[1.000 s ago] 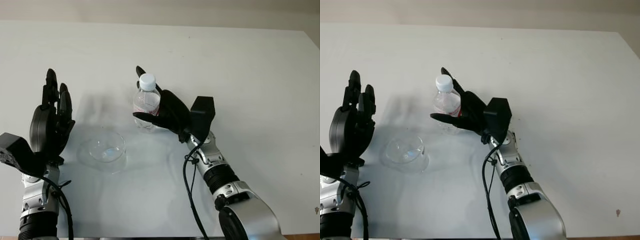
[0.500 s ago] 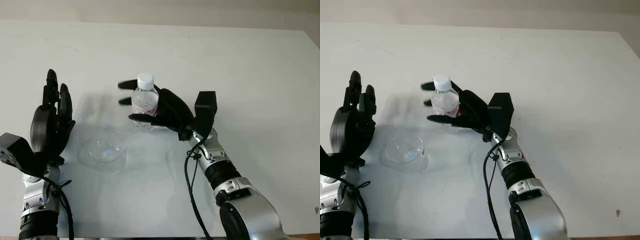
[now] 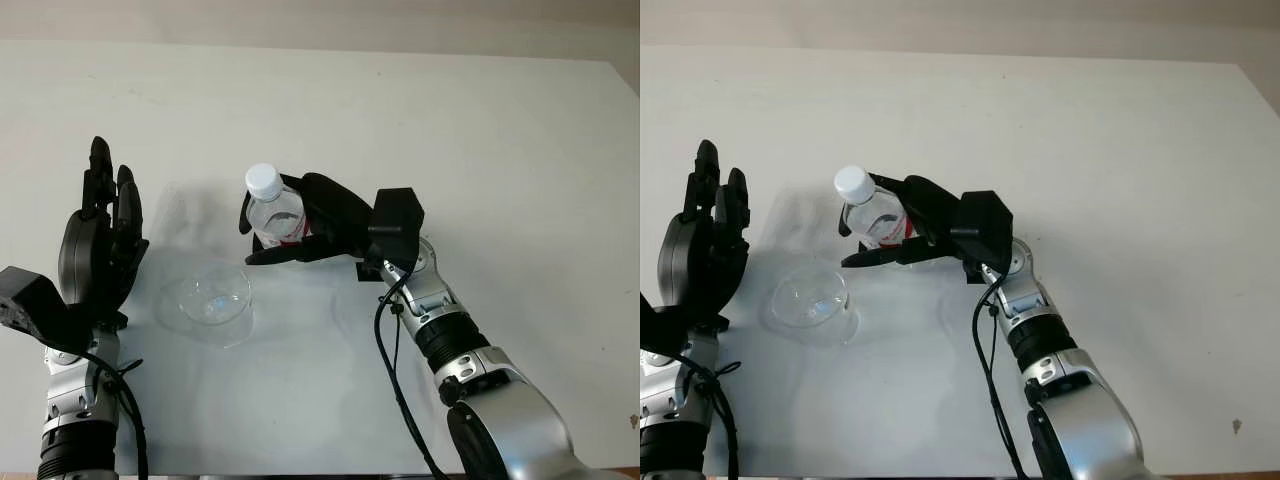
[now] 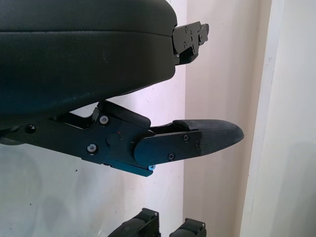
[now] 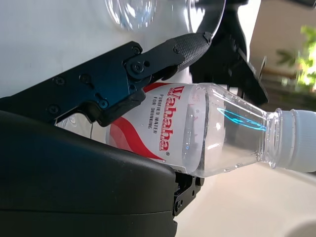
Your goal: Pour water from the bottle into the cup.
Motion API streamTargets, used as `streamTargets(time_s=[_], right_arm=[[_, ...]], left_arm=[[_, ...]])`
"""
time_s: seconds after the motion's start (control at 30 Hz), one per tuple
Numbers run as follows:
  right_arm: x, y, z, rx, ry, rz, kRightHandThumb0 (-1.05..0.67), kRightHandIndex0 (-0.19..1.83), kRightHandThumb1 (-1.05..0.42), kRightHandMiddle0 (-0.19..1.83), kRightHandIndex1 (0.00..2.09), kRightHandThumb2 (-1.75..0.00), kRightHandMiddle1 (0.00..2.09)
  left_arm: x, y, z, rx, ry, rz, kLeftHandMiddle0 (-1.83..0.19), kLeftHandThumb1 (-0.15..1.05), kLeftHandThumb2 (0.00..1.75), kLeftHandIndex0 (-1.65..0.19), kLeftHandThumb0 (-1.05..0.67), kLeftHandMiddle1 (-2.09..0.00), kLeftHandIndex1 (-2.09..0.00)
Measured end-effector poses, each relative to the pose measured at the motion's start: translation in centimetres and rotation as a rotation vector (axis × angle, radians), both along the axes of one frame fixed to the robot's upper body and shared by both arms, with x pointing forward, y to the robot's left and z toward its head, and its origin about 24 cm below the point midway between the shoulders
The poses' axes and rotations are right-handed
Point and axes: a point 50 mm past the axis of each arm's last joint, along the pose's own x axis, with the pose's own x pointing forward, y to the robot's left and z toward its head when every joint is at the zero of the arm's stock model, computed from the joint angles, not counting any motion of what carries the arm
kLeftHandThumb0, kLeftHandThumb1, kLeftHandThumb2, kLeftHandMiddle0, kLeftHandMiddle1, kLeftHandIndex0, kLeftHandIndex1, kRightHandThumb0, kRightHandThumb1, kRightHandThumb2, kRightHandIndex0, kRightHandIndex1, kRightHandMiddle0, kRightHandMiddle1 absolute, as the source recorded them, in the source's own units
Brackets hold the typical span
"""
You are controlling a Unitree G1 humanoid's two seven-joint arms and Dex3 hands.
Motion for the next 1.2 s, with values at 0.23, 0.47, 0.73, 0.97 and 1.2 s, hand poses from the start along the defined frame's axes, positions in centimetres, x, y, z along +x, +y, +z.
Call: streamTargets(time_s=[0.23, 0.47, 0.73, 0.97, 1.2], right_arm=[[0.3, -0.7, -0.2, 0.048, -0.041, -0.165, -0.44, 1.83, -1.05, 1.74, 2.09, -0.55, 2.09], [1.4, -2.1, 0.8, 0.057, -0.097, -0.269, -0.42, 1.83, -1.05, 1.73, 2.09, -0.6, 2.09], [2.6, -2.2, 5.1, 0.005, -0.292, -0.269, -0.34, 1.53, -1.05, 1.28, 2.09, -0.48, 2.09], [2.1, -0.8, 5.9, -0.156, -0.496, -0.194, -0.35, 1.29, -1.05, 0.99, 2.09, -0.37, 2.09], [1.3, 0.3, 6.3, -0.277, -0.741, -0.168, -0.4, 1.24, -1.05, 0.99, 2.09, -0.22, 2.09]], left_arm=[[-0.1, 0.3, -0.1, -0.004, -0.002, 0.011, 0.18, 1.05, 0.52, 0.19, -0.73, -0.05, -0.02], [0.0, 0.2, -0.1, -0.001, -0.004, 0.006, 0.19, 1.05, 0.52, 0.19, -0.73, -0.03, -0.01], [0.3, 0.1, 0.1, 0.003, -0.017, -0.005, 0.19, 1.05, 0.52, 0.19, -0.73, -0.03, -0.01], [0.3, 0.1, 0.1, -0.001, -0.019, 0.009, 0.19, 1.05, 0.52, 0.19, -0.72, -0.03, -0.01], [0.3, 0.1, 0.1, 0.001, -0.024, 0.011, 0.19, 1.05, 0.53, 0.19, -0.72, -0.04, -0.01]])
